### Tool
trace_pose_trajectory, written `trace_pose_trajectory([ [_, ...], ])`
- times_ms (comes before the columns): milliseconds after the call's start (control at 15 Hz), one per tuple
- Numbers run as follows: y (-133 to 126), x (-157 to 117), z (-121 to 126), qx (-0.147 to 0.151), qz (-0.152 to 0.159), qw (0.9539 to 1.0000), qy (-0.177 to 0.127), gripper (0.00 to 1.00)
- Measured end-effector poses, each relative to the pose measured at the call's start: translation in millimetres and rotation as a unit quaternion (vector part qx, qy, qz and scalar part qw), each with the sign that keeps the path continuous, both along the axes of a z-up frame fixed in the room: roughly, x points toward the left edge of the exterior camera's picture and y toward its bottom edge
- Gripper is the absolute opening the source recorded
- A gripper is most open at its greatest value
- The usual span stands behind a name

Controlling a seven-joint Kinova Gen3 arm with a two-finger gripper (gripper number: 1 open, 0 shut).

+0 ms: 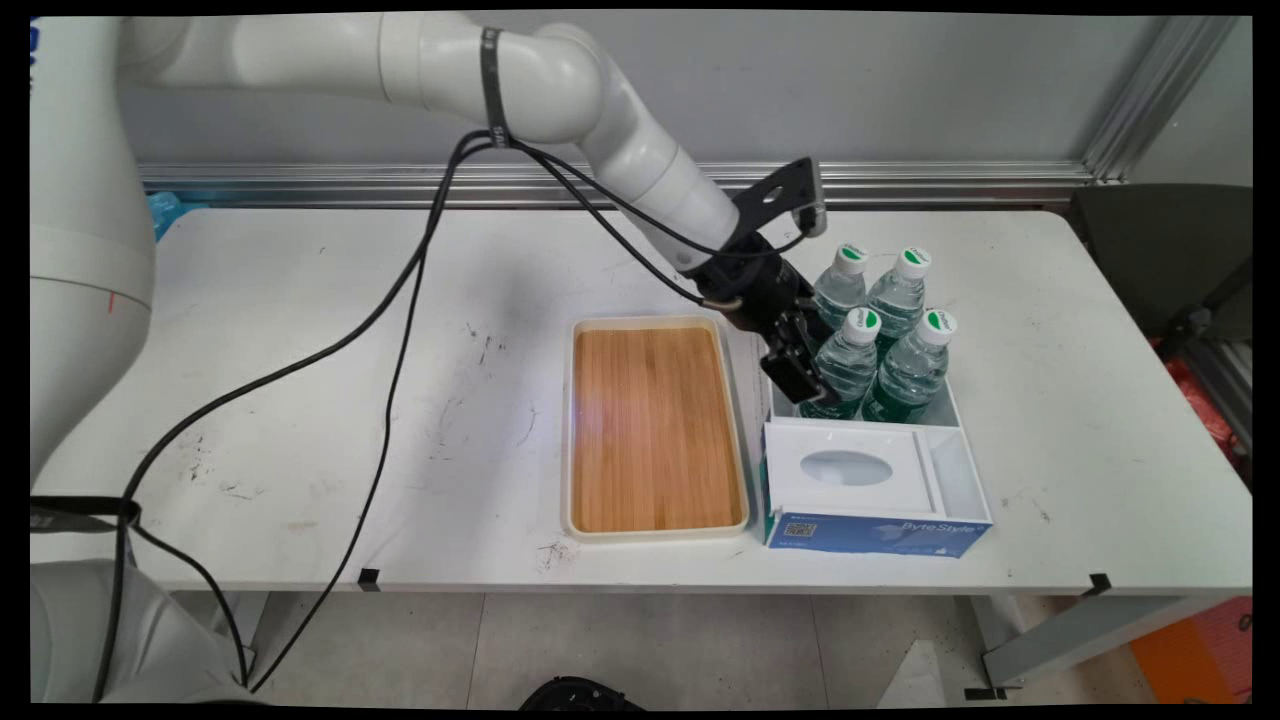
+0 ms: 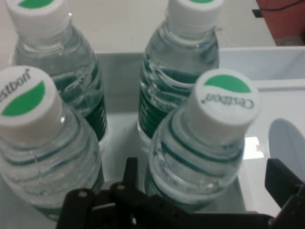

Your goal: Pick up the green bottle from the white box, then place the picked object on the tray

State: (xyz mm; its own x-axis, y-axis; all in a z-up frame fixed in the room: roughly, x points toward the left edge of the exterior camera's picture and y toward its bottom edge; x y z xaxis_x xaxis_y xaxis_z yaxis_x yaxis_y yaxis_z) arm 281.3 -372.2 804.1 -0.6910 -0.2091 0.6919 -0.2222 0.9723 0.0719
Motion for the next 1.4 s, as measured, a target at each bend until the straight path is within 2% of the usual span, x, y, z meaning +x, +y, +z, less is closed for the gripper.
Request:
trace_pose_trajectory([
  [200,-3,-6,-8,0.003,0.004,1.0000,0.004,1.00],
  [267,-4,-8,-10,0.003,0.004,1.0000,0.005,0.00],
  [600,-3,-8,-13,0.005,0.002,1.0000,0.007,0.00],
  [867,0,-4,-6,0.005,0.005,0.9999,0.010,0.00],
  [1067,3,1,8,0.001,0.010,0.9998,0.014,0.00],
  [1400,11,15,45,-0.002,0.031,0.9992,0.027,0.00],
])
